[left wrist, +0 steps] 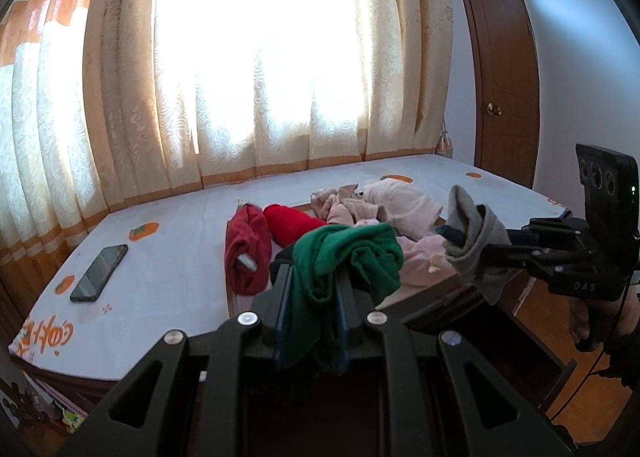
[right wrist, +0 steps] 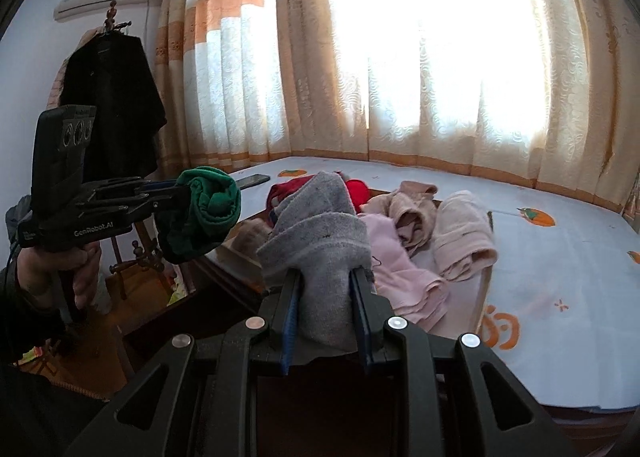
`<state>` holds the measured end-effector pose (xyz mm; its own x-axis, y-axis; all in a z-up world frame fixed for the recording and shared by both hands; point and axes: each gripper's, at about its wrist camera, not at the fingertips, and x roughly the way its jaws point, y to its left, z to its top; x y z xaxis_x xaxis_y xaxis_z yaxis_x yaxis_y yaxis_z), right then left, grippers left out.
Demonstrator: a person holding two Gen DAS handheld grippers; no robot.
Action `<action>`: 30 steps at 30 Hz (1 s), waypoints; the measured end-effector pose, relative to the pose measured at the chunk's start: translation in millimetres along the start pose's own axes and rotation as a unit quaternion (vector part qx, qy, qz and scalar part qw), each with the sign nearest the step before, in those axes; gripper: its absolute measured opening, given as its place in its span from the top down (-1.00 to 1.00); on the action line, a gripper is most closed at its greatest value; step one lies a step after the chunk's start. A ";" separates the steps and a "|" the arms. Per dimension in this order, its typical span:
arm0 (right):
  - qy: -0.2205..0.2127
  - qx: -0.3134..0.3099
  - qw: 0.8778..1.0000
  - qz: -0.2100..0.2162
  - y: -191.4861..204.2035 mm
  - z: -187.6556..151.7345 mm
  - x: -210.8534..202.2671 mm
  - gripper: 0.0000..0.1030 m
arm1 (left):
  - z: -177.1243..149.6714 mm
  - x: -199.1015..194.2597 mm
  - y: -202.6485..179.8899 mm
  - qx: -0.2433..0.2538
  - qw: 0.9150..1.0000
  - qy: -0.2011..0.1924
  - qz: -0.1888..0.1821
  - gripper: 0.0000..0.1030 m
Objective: Take underwear out of drawer
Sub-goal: 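Carry the grey sock and green garment over the cardboard tray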
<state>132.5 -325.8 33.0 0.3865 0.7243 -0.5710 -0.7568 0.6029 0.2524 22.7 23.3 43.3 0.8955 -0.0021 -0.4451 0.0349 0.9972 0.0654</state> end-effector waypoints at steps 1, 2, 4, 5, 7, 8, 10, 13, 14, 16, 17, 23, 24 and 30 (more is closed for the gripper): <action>0.000 0.002 1.000 -0.002 -2.5 1.4 0.7 0.48 | 2.6 2.8 0.3 0.002 1.000 0.000 0.001 0.66; 0.002 0.003 1.000 -0.004 -4.4 2.6 1.6 0.48 | 4.8 4.8 0.3 0.005 1.000 0.001 0.001 0.66; 0.007 0.006 1.000 -0.010 -9.3 4.6 4.5 0.48 | 9.1 9.4 0.6 0.007 1.000 0.003 0.001 0.66; 0.009 0.008 1.000 -0.013 -11.1 5.0 5.5 0.48 | 11.4 12.3 1.2 0.008 1.000 0.004 0.000 0.66; 0.013 0.013 1.000 -0.018 -16.2 7.6 8.3 0.48 | 15.2 17.0 1.7 0.011 1.000 0.005 0.003 0.66; 0.015 0.015 1.000 -0.022 -19.2 8.9 9.8 0.48 | 16.2 18.7 1.9 0.012 1.000 0.005 0.004 0.66; 0.018 0.019 0.999 -0.027 -26.0 11.9 13.5 0.48 | 21.0 24.9 4.6 0.009 1.000 0.008 0.002 0.66; 0.023 0.021 0.999 -0.036 -33.3 17.7 18.0 0.48 | 25.8 33.8 8.7 0.005 1.000 0.014 0.002 0.66; 0.024 0.023 0.999 -0.038 -36.1 19.9 19.6 0.48 | 27.6 37.0 10.1 0.003 1.000 0.016 0.003 0.66; 0.029 0.023 0.998 -0.045 -40.6 23.4 23.0 0.48 | 30.8 43.1 11.6 0.002 1.000 0.019 0.005 0.66; 0.031 0.023 0.998 -0.047 -43.1 25.0 24.9 0.48 | 32.4 46.4 12.7 0.001 1.000 0.021 0.007 0.66; 0.046 0.021 0.997 -0.058 -53.9 31.4 36.5 0.48 | 37.9 59.7 16.9 -0.006 1.000 0.030 0.007 0.66; 0.048 0.021 0.997 -0.059 -55.5 31.9 38.4 0.48 | 38.6 62.4 18.3 -0.010 0.999 0.033 0.006 0.66; 0.059 0.023 0.996 -0.061 -56.4 31.7 47.6 0.48 | 44.7 70.7 28.9 -0.035 0.999 0.037 0.001 0.66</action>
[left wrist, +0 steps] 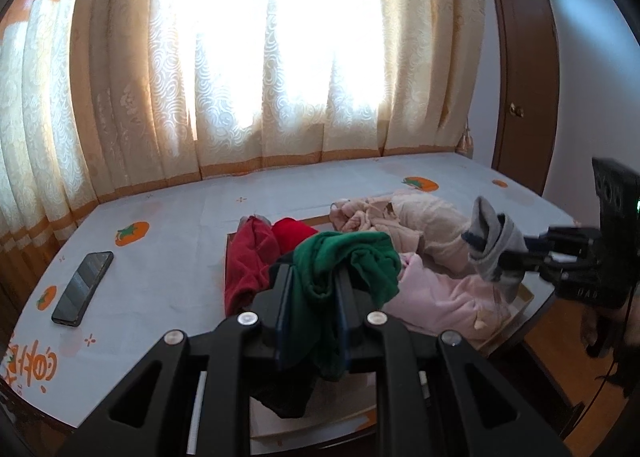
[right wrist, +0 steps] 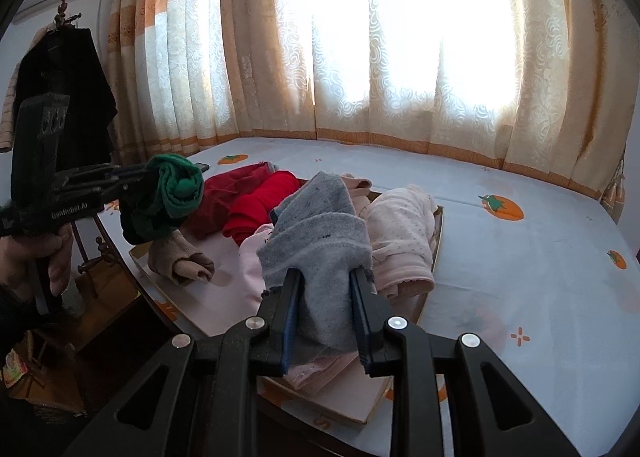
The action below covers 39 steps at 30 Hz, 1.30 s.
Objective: Take underwear out of drawer
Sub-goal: 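Carry the grey sock and green garment over the cardboard tray, then lower both garments into the tray and open both tools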
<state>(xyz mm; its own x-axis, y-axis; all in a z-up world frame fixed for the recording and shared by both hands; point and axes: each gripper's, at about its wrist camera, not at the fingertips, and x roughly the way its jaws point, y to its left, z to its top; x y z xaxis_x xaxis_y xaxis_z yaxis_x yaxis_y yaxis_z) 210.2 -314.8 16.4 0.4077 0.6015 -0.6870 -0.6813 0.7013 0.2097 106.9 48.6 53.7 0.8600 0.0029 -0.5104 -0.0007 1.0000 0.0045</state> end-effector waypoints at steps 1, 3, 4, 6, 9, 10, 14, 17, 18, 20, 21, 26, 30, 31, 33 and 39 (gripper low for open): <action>0.001 0.001 1.000 0.001 0.1 -0.2 1.5 0.48 | 2.1 -1.2 1.3 -0.004 1.000 -0.003 -0.001 0.66; 0.004 0.001 1.000 0.002 0.9 -1.6 3.8 0.48 | 5.9 -4.2 1.9 -0.005 1.000 -0.010 0.000 0.66; 0.005 0.001 1.000 0.002 1.3 -2.2 5.2 0.48 | 7.8 -5.2 1.4 -0.004 1.000 -0.012 -0.001 0.66; 0.010 0.000 1.000 0.001 1.4 -3.2 8.5 0.48 | 10.6 -4.5 -1.0 0.001 1.000 -0.012 -0.001 0.66; 0.014 0.001 1.000 0.000 0.5 -1.6 13.5 0.48 | 10.9 4.3 -4.9 0.011 1.000 -0.003 0.001 0.66; 0.015 0.002 1.000 0.000 0.4 -1.2 15.0 0.48 | 9.8 8.7 -5.3 0.011 1.000 0.003 0.001 0.66; 0.021 0.000 1.000 -0.001 1.0 0.0 18.7 0.48 | 3.9 22.4 -7.5 0.017 1.000 0.024 0.000 0.66; 0.028 -0.002 1.000 -0.003 1.8 0.0 22.4 0.48 | -1.5 32.2 -9.6 0.024 0.999 0.042 0.000 0.66; 0.031 -0.002 1.000 -0.003 1.4 -0.1 24.2 0.48 | -3.0 34.2 -10.1 0.027 0.999 0.046 0.001 0.66; 0.039 -0.002 0.999 -0.004 1.1 -0.3 29.4 0.48 | -6.6 40.2 -12.2 0.033 0.998 0.058 0.004 0.66; 0.042 -0.001 0.999 -0.005 0.8 -0.8 31.4 0.48 | -8.3 41.7 -13.3 0.037 0.997 0.061 0.006 0.66; 0.055 -0.001 0.998 -0.005 0.8 -2.8 40.3 0.48 | -13.5 46.9 -15.9 0.046 0.996 0.069 0.014 0.63; 0.062 -0.002 0.998 -0.006 0.2 -3.2 45.3 0.48 | -16.1 51.6 -15.3 0.048 0.996 0.076 0.019 0.59; 0.064 -0.002 0.998 -0.007 0.4 -3.0 46.8 0.48 | -16.5 53.1 -14.8 0.049 0.996 0.078 0.020 0.57; 0.070 -0.003 0.998 -0.008 0.4 -2.4 50.5 0.48 | -17.9 56.7 -14.3 0.050 0.995 0.084 0.022 0.53; 0.081 0.002 0.997 -0.009 -0.8 -3.2 58.3 0.48 | -20.1 62.9 -11.5 0.045 0.994 0.091 0.026 0.49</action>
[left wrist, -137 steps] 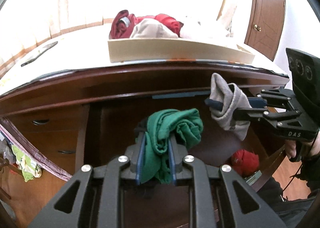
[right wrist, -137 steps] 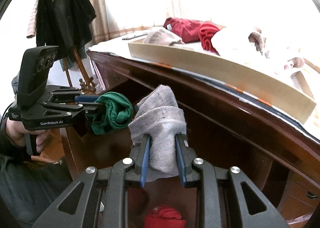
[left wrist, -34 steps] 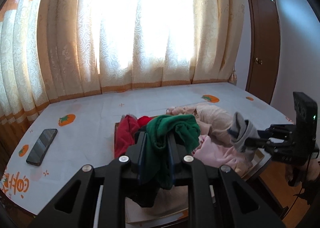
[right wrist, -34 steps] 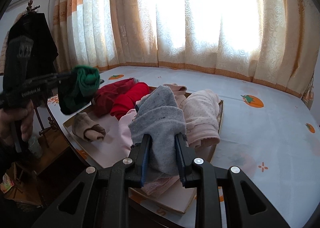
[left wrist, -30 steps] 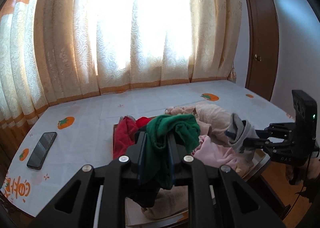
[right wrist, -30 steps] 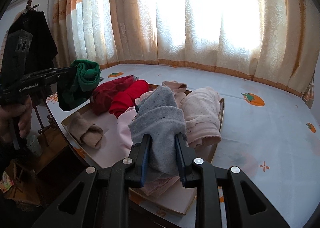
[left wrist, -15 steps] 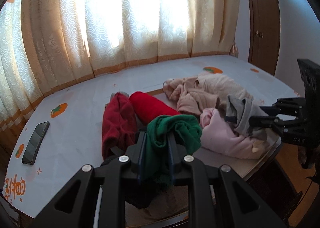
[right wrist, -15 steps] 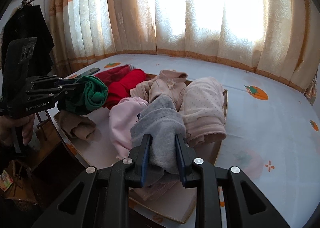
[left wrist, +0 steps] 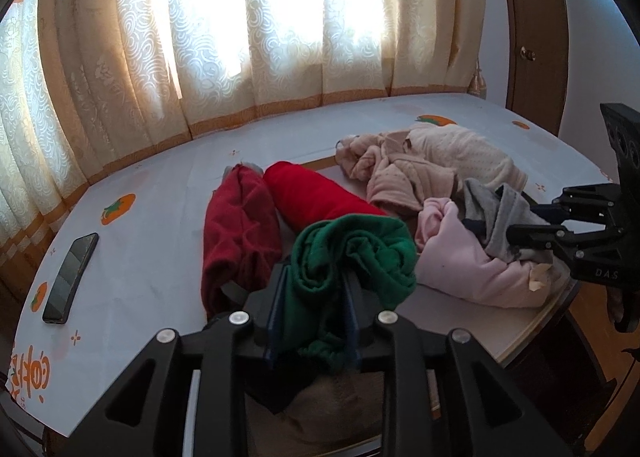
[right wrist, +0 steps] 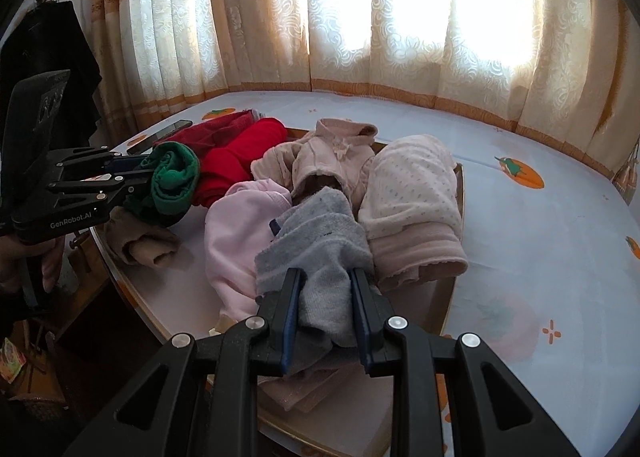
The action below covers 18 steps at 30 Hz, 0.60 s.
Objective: Take underwear out of drawer
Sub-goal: 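Lower both garments into the tray and open both tools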
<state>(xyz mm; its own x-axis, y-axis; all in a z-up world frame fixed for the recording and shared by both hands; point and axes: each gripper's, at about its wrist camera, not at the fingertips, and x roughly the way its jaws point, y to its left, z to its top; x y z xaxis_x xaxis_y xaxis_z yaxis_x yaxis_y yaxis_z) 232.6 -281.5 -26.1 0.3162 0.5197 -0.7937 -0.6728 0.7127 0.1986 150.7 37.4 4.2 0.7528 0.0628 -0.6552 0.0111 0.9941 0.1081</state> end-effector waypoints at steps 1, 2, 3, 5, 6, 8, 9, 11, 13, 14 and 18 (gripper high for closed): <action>0.001 0.001 1.000 0.000 0.0 -0.5 0.5 0.48 | -0.4 0.1 0.3 -0.001 1.000 0.000 0.000 0.48; 0.001 0.001 1.000 0.000 0.0 -0.9 0.3 0.48 | -0.8 0.0 0.4 -0.001 1.000 -0.001 0.000 0.45; 0.001 0.001 1.000 0.001 0.2 -0.9 0.0 0.47 | -0.8 -0.2 0.1 -0.002 1.000 -0.001 0.001 0.43; 0.000 0.001 1.000 0.000 -0.3 0.1 0.1 0.36 | -1.0 -1.6 -0.4 -0.003 1.000 -0.001 0.002 0.35; 0.000 0.002 1.000 -0.001 0.0 0.1 -0.3 0.32 | -0.8 -2.0 -0.6 -0.002 1.000 -0.001 0.001 0.34; -0.001 0.005 1.000 -0.002 0.3 -0.5 -0.9 0.09 | -1.1 -3.7 -1.8 -0.001 1.000 -0.001 0.003 0.25; -0.002 0.006 1.000 -0.005 0.7 -1.0 -1.6 0.03 | -1.2 -4.5 -2.1 -0.001 1.000 -0.002 0.004 0.20; -0.006 0.009 1.000 -0.010 1.4 -2.5 -4.2 -0.19 | -1.5 -7.5 -3.3 0.001 1.000 -0.005 0.006 0.07; -0.011 0.013 1.000 -0.009 1.5 -3.2 -7.4 -0.20 | -1.6 -10.1 -3.9 0.001 1.000 -0.007 0.005 0.04; -0.013 0.014 1.000 -0.008 2.2 -3.6 -9.5 -0.20 | -1.8 -11.6 -4.0 0.001 1.000 -0.008 0.004 -0.05; -0.022 0.011 1.000 -0.006 7.2 -5.1 -17.3 -0.24 | -3.0 -21.3 -5.8 0.001 1.000 -0.019 0.005 -0.26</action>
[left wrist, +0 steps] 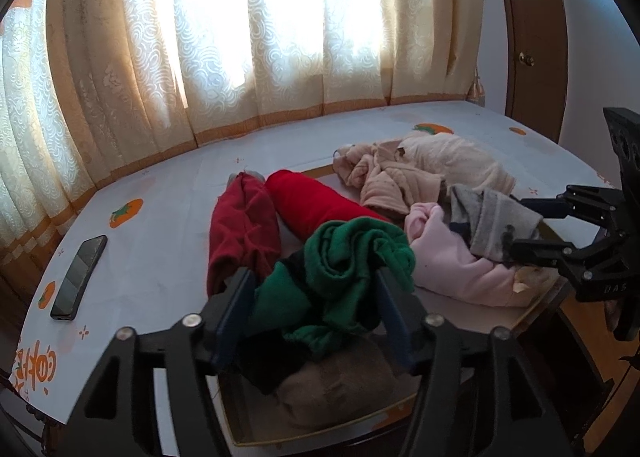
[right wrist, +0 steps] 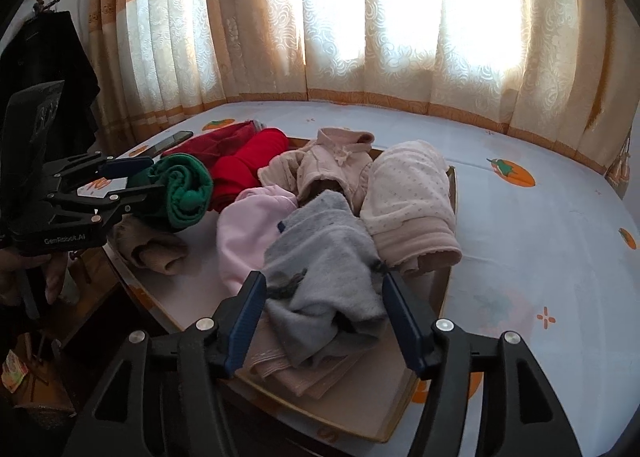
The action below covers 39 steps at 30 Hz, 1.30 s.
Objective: Take underwear out of drawer
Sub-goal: 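Lower both garments into the tray and open both tools, then move both open tools down into the drawer toward the red socks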
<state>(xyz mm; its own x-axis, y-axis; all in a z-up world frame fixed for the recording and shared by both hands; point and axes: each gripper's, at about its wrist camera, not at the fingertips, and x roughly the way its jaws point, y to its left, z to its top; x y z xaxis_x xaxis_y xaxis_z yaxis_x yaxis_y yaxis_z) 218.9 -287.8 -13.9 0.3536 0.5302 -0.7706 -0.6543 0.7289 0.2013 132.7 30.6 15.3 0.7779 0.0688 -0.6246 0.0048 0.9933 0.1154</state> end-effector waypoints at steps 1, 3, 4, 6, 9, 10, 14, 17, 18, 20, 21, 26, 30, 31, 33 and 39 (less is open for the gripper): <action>-0.002 -0.001 1.000 0.000 1.5 -0.1 -1.5 -0.26 | -0.1 -1.4 -0.7 0.000 1.000 -0.002 -0.002 -0.35; -0.004 -0.002 1.000 0.001 4.0 0.0 -3.4 -0.28 | -0.3 -4.7 -3.4 0.003 1.000 -0.005 -0.005 -0.39; -0.006 -0.003 1.000 0.001 5.2 -0.3 -4.6 -0.29 | -0.3 -5.5 -4.5 0.005 1.000 -0.006 -0.005 -0.39; -0.009 -0.003 1.000 0.001 7.6 -0.8 -7.5 -0.29 | -0.5 -8.2 -6.5 0.007 1.000 -0.008 -0.005 -0.39; -0.016 -0.002 1.000 0.004 10.8 -2.7 -14.7 -0.30 | -0.9 -14.2 -7.5 0.005 1.000 -0.014 -0.008 -0.44; -0.018 -0.003 1.000 0.004 12.7 -3.5 -18.0 -0.30 | -1.0 -15.9 -8.0 0.005 1.000 -0.016 -0.008 -0.45; -0.026 -0.010 1.000 0.008 21.5 -7.2 -29.3 -0.31 | -2.9 -24.4 -11.2 0.006 1.000 -0.023 -0.014 -0.46; -0.031 -0.015 0.999 0.013 29.3 -11.1 -37.5 -0.31 | -5.4 -29.1 -14.0 0.008 1.000 -0.024 -0.017 -0.47; -0.032 -0.016 0.999 0.015 31.8 -12.4 -39.9 -0.31 | -6.5 -30.8 -15.2 0.008 0.999 -0.025 -0.019 -0.47; -0.031 -0.021 0.999 0.018 36.9 -15.5 -44.2 -0.31 | -9.0 -34.4 -17.0 0.009 0.999 -0.025 -0.022 -0.47; -0.031 -0.023 0.999 0.019 39.1 -17.3 -46.1 -0.31 | -10.4 -36.5 -17.8 0.009 0.999 -0.026 -0.024 -0.47; -0.027 -0.035 0.999 0.025 48.5 -29.7 -56.0 -0.32 | -20.2 -49.3 -22.8 0.005 0.999 -0.032 -0.033 -0.68; -0.017 -0.034 0.999 0.029 51.8 -42.8 -57.5 -0.33 | -29.7 -56.7 -28.5 0.007 0.999 -0.035 -0.038 -0.74; -0.015 -0.034 0.999 0.030 52.1 -45.6 -57.1 -0.33 | -32.9 -58.5 -30.3 0.008 0.999 -0.034 -0.040 -0.74; -0.009 -0.033 0.999 0.032 53.0 -53.3 -56.3 -0.33 | -38.6 -61.0 -33.0 0.009 0.999 -0.032 -0.042 -0.74; 0.018 -0.040 0.998 0.042 56.2 -76.4 -53.0 -0.33 | -58.6 -65.5 -41.5 0.020 0.998 -0.018 -0.050 -0.74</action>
<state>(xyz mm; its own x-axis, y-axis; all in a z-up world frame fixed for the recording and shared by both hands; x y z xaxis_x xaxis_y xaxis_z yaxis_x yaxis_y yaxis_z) 112.3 -308.0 -7.9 0.2718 0.5717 -0.7741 -0.7324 0.6447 0.2190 44.7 -9.8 6.1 0.7944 -0.0352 -0.6063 0.1089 0.9904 0.0851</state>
